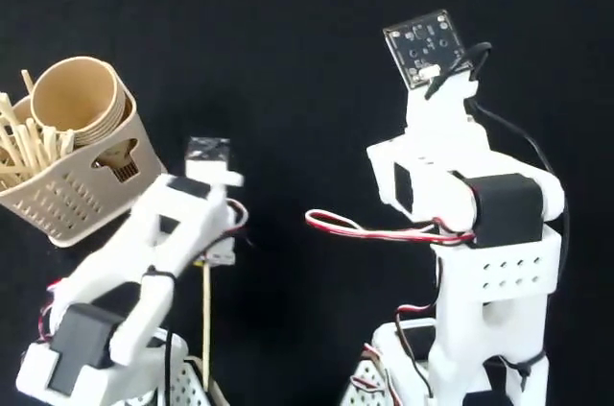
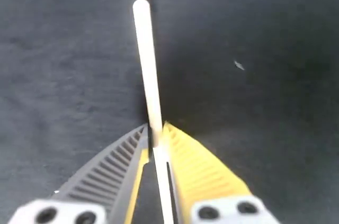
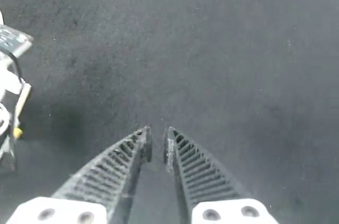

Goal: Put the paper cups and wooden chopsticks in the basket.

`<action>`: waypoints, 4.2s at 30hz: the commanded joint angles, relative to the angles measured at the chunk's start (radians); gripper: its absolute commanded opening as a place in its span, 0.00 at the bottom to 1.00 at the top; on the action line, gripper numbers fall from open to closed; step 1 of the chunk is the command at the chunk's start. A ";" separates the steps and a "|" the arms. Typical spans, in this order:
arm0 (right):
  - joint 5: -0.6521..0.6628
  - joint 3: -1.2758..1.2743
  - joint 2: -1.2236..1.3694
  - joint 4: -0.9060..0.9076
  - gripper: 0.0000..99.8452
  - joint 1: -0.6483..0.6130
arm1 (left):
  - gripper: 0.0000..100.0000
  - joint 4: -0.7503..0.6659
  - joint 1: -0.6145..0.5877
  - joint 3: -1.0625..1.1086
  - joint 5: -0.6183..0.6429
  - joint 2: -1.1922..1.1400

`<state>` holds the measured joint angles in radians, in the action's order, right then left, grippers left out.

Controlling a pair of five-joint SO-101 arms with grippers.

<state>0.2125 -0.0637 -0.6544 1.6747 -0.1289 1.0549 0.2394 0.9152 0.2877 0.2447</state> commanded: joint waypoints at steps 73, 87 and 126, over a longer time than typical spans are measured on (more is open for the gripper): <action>0.158 -0.974 -0.937 -0.279 0.06 0.173 | 0.17 -0.522 -0.874 0.179 -0.381 1.163; -0.064 -1.310 -0.944 -0.571 0.05 0.169 | 0.03 0.083 -0.812 0.120 -0.387 1.574; -0.061 -1.632 -0.944 -0.644 0.01 0.149 | 0.03 0.216 -0.645 0.785 -0.384 1.576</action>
<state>0.1557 -1.6962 -1.5934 1.0472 0.0307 1.2651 -0.4066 1.6824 -0.0974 1.8144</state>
